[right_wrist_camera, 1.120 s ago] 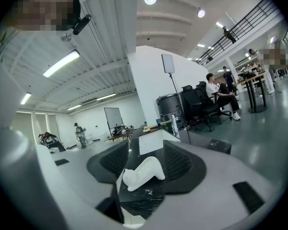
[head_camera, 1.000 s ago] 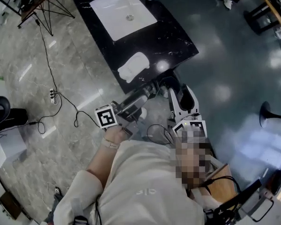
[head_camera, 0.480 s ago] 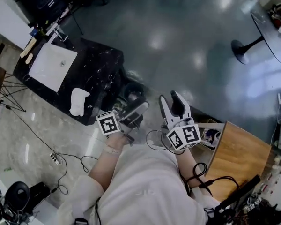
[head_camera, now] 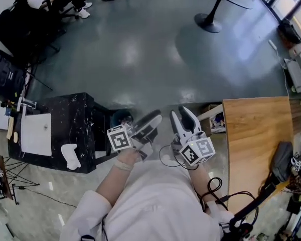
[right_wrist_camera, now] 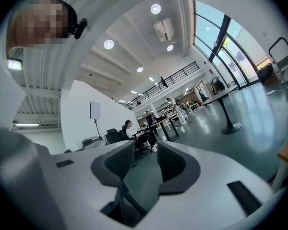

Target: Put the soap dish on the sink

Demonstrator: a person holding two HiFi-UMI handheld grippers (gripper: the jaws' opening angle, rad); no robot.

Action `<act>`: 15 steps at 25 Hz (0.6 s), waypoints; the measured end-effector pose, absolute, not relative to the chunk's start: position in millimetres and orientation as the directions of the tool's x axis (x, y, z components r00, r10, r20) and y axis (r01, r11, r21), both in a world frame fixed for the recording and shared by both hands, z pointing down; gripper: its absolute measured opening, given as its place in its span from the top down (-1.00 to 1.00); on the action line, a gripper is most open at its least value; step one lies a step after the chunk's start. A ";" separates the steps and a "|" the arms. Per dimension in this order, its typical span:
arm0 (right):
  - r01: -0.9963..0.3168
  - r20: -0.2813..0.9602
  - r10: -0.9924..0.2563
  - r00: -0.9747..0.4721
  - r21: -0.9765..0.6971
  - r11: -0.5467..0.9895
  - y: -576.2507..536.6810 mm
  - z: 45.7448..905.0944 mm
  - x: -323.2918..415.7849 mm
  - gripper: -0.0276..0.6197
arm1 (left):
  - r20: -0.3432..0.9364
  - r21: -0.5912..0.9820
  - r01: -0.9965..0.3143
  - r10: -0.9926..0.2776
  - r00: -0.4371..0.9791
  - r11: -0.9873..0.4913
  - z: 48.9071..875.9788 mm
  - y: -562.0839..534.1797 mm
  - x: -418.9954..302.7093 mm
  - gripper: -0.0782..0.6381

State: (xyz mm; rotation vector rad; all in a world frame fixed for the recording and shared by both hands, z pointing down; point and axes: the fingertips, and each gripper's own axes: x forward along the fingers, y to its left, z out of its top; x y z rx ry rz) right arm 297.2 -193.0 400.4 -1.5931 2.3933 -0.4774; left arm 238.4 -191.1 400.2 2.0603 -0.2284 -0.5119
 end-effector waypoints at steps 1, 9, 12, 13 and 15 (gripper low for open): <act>-0.847 -0.015 -0.930 -0.367 -0.409 0.340 -192.3 402.7 305.5 0.42 | -0.280 0.852 0.067 -0.344 0.896 -0.519 398.6 -192.7 244.7 0.30; -0.787 -0.077 -0.963 -0.257 -0.562 0.255 -153.8 400.2 382.4 0.50 | -0.347 0.826 0.184 -0.222 0.911 -0.533 370.2 -168.1 315.9 0.76; -0.768 -0.091 -0.966 -0.242 -0.591 0.248 -146.2 401.2 397.9 0.55 | -0.342 0.851 0.206 -0.211 0.916 -0.483 377.7 -158.6 334.4 0.76; -0.764 -0.095 -0.967 -0.236 -0.597 0.245 -144.9 401.0 400.7 0.57 | -0.339 0.867 0.215 -0.217 0.915 -0.449 382.0 -156.4 337.0 0.76; -0.761 -0.105 -0.969 -0.224 -0.602 0.241 -141.9 399.9 402.7 0.61 | -0.347 0.889 0.241 -0.230 0.909 -0.390 387.9 -153.5 337.1 0.76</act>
